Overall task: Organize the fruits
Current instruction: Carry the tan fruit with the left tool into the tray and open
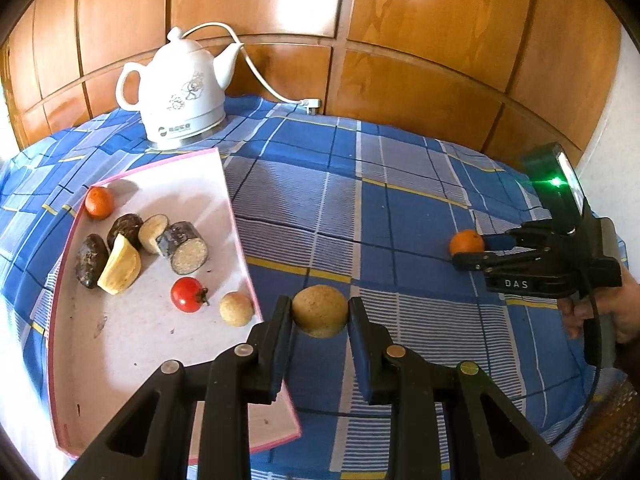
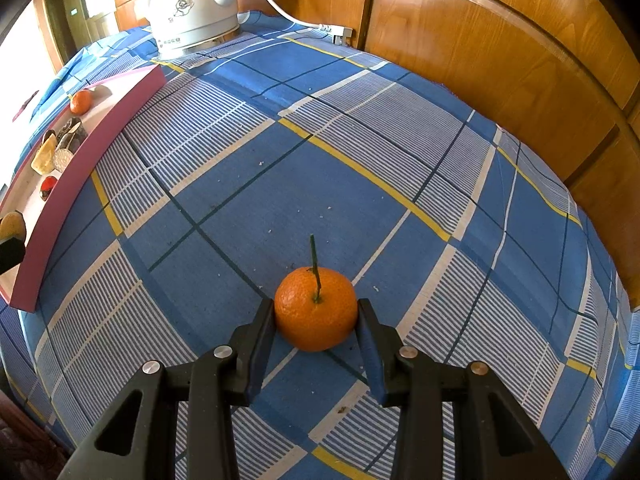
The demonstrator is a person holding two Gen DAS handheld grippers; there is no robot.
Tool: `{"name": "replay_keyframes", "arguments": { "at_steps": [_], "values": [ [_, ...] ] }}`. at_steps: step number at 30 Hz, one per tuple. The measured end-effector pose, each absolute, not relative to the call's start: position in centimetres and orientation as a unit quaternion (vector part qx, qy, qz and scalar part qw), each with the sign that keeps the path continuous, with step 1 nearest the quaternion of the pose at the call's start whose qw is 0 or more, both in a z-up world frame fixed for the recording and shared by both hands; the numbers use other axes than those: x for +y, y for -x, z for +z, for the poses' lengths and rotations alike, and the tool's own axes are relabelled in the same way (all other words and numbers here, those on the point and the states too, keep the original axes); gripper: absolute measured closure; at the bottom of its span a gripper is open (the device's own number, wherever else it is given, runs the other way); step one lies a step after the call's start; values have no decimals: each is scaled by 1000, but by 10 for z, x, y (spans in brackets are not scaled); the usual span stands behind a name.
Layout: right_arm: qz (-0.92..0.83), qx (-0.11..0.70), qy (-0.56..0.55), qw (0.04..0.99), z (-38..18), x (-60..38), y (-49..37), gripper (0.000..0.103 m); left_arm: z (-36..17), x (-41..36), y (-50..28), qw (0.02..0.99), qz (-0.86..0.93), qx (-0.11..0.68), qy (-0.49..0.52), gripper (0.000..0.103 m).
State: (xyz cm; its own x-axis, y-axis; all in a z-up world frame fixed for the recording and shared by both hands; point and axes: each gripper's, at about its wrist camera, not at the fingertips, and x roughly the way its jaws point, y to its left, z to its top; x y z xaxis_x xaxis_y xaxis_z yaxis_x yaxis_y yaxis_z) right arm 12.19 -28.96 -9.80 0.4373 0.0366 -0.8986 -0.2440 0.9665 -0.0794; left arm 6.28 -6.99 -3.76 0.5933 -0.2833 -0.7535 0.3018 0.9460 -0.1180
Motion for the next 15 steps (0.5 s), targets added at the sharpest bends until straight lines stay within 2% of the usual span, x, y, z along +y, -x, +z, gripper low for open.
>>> {"name": "replay_keyframes", "arguments": {
  "at_steps": [15],
  "values": [
    [82, 524, 99, 842, -98, -289, -122, 63, -40, 68, -82, 888, -38, 445, 110, 75]
  ]
}}
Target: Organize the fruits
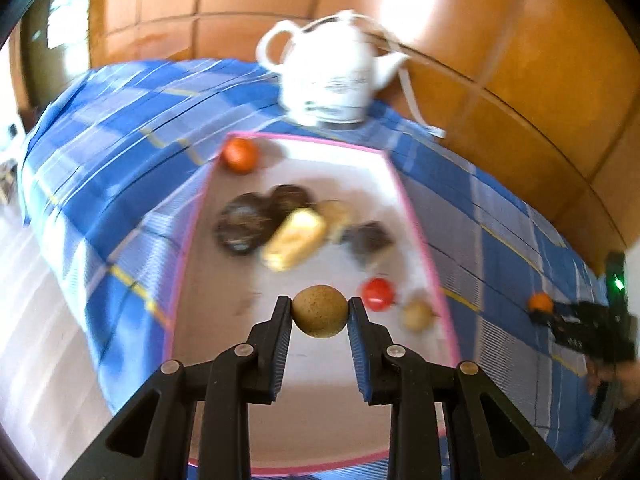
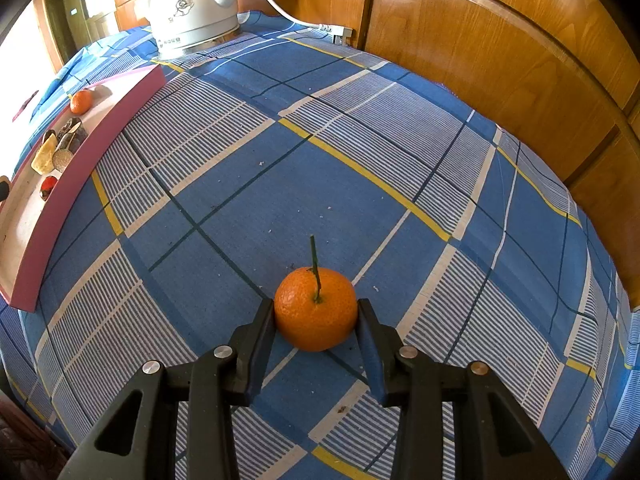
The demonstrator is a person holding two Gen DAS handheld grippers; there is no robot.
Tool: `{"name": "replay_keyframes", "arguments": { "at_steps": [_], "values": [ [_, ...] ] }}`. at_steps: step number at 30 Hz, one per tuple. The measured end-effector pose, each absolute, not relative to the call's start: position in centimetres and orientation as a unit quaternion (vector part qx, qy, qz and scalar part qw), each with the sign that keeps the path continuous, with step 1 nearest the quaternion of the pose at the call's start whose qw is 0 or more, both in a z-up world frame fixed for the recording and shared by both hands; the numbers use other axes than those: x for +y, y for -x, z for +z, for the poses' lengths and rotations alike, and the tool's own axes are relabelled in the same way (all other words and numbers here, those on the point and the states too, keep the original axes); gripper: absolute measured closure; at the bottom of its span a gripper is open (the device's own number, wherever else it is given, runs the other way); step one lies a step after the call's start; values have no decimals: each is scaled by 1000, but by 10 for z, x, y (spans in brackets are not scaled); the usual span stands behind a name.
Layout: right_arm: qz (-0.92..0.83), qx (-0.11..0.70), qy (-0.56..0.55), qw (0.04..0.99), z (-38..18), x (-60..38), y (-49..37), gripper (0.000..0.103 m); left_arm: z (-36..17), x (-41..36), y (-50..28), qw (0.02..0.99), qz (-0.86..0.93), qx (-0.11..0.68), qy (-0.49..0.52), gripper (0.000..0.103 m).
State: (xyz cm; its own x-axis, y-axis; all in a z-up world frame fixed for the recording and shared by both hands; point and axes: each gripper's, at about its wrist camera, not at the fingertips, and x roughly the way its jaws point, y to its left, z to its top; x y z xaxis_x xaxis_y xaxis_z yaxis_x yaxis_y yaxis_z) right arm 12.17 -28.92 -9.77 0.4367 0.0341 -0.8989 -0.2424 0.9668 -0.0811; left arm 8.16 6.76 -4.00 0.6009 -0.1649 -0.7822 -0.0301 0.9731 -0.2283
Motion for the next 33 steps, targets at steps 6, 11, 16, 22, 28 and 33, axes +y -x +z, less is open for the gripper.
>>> {"name": "replay_keyframes", "arguments": {
  "at_steps": [6, 11, 16, 22, 28, 33],
  "values": [
    [81, 524, 97, 842, -98, -290, -122, 63, -52, 83, -98, 881, -13, 460, 111, 75],
    [81, 525, 96, 842, -98, -290, -122, 63, -56, 84, -113, 884, 8, 459, 90, 65],
    [82, 524, 97, 842, -98, -290, -122, 63, -52, 85, -104, 890, 26, 447, 82, 51],
    [80, 524, 99, 842, -98, -290, -122, 63, -46, 82, -79, 903, 41, 424, 62, 51],
    [77, 524, 102, 842, -98, -288, -121, 63, -41, 74, -68, 905, 35, 419, 62, 51],
    [76, 523, 103, 842, -98, -287, -121, 63, -35, 62, -64, 909, 27, 412, 49, 50]
  ]
}}
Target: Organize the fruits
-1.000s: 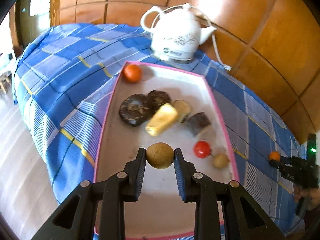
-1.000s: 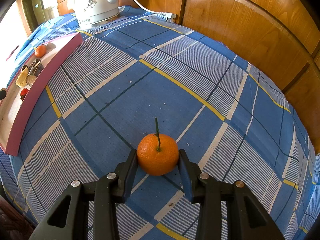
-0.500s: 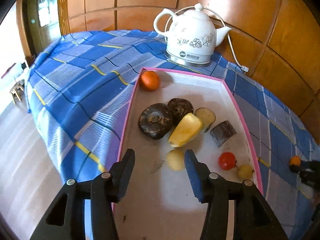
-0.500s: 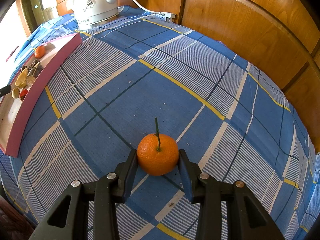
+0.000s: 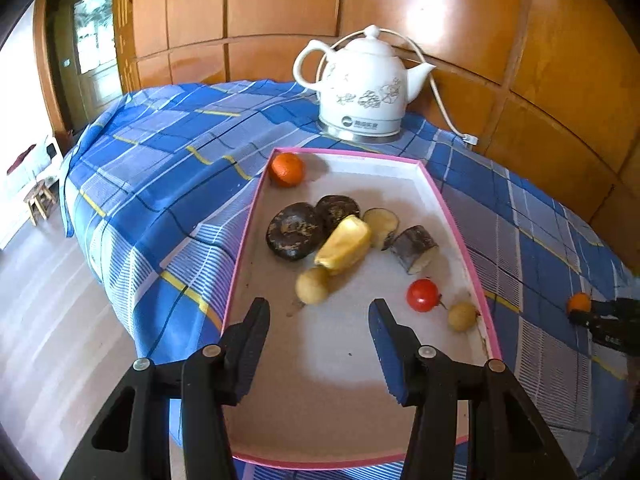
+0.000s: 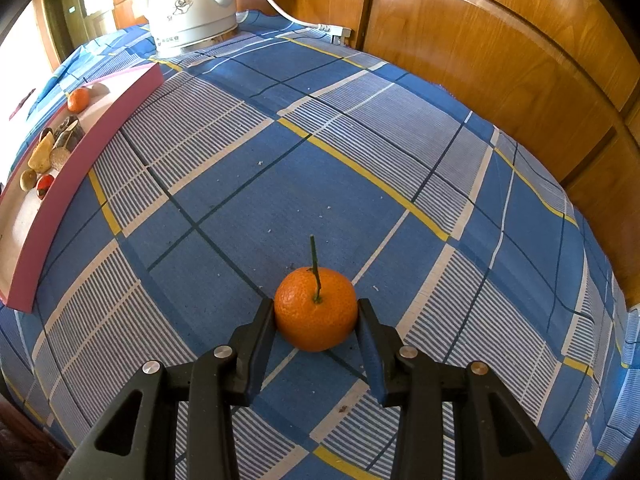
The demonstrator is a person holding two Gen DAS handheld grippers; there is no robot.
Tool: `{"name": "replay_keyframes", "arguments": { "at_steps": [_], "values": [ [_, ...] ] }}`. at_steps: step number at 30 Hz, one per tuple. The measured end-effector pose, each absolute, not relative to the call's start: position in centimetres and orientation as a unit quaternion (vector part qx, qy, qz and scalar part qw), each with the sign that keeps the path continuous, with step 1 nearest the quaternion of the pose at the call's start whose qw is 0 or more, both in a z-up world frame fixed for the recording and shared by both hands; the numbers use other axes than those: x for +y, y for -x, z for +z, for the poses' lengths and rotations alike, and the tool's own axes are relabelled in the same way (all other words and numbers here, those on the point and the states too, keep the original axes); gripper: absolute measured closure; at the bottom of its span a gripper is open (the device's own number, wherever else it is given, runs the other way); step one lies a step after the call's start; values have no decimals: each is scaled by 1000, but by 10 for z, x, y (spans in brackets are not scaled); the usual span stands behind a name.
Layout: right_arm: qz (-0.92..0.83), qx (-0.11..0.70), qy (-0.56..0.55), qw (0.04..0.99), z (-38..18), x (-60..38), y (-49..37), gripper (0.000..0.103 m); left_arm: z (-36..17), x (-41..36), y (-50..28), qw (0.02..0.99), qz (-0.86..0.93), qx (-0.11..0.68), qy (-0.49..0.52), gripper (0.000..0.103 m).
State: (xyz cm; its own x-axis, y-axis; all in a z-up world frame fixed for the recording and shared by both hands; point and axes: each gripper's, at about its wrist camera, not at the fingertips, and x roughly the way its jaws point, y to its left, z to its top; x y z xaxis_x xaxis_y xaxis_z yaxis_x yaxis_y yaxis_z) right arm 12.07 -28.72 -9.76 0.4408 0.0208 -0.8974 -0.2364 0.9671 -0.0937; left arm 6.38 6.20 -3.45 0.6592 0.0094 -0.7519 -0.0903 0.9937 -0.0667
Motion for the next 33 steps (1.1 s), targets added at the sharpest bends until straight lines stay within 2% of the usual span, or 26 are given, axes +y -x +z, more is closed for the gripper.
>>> {"name": "replay_keyframes", "arguments": {
  "at_steps": [3, 33],
  "values": [
    [76, 523, 105, 843, -98, -287, -120, 63, -30, 54, -62, 913, 22, 406, 37, 47],
    [74, 522, 104, 843, -97, -288, -122, 63, -30, 36, -50, 915, -4, 404, 14, 47]
  ]
}}
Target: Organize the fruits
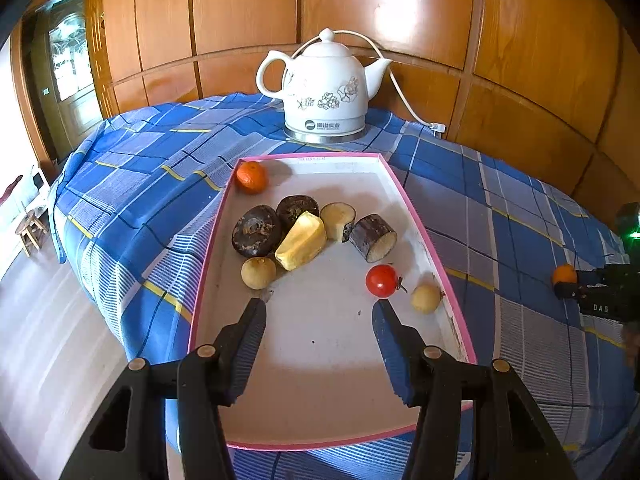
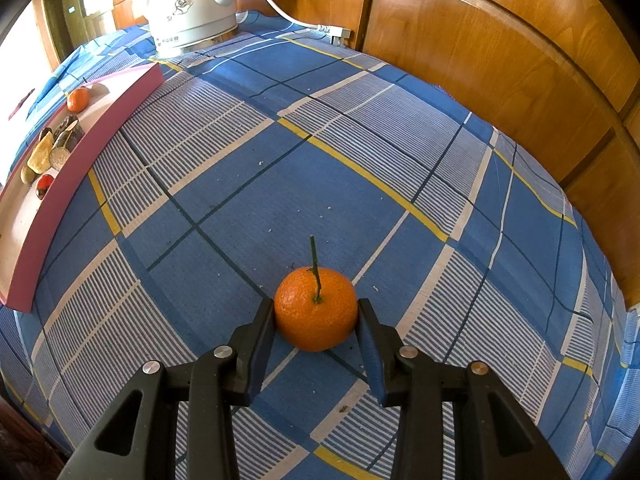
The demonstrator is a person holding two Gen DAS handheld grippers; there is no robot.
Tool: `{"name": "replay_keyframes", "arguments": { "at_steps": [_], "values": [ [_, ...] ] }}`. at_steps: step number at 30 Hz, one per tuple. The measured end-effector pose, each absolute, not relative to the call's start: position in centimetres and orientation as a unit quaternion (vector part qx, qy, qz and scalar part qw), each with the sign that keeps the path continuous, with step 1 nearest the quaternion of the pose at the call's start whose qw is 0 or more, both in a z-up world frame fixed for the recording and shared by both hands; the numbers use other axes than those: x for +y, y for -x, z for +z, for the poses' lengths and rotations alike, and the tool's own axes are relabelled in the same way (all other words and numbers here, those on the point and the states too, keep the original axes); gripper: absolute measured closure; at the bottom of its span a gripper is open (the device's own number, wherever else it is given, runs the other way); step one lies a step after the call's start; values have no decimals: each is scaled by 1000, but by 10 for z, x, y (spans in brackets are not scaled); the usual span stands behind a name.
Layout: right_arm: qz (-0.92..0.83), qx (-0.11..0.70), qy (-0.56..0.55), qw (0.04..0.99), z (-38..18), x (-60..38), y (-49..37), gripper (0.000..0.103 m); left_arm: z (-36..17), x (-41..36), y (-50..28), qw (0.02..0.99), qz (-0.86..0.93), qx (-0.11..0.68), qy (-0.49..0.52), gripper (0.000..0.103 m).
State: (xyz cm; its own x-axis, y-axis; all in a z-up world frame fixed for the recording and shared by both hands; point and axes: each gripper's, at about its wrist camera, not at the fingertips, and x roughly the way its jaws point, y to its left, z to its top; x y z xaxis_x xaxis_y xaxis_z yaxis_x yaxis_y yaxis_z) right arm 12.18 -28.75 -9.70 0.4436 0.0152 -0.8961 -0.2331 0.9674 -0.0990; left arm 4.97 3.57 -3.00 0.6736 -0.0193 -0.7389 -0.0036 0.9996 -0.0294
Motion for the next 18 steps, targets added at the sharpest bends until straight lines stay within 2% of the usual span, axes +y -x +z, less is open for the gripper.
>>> {"name": "replay_keyframes", "arguments": {
  "at_steps": [14, 18],
  "values": [
    [66, 520, 117, 843, -96, -281, -118, 63, -31, 49, -47, 914, 1, 405, 29, 47],
    [105, 513, 72, 849, -76, -268, -116, 63, -29, 63, -47, 914, 14, 402, 40, 47]
  ]
}}
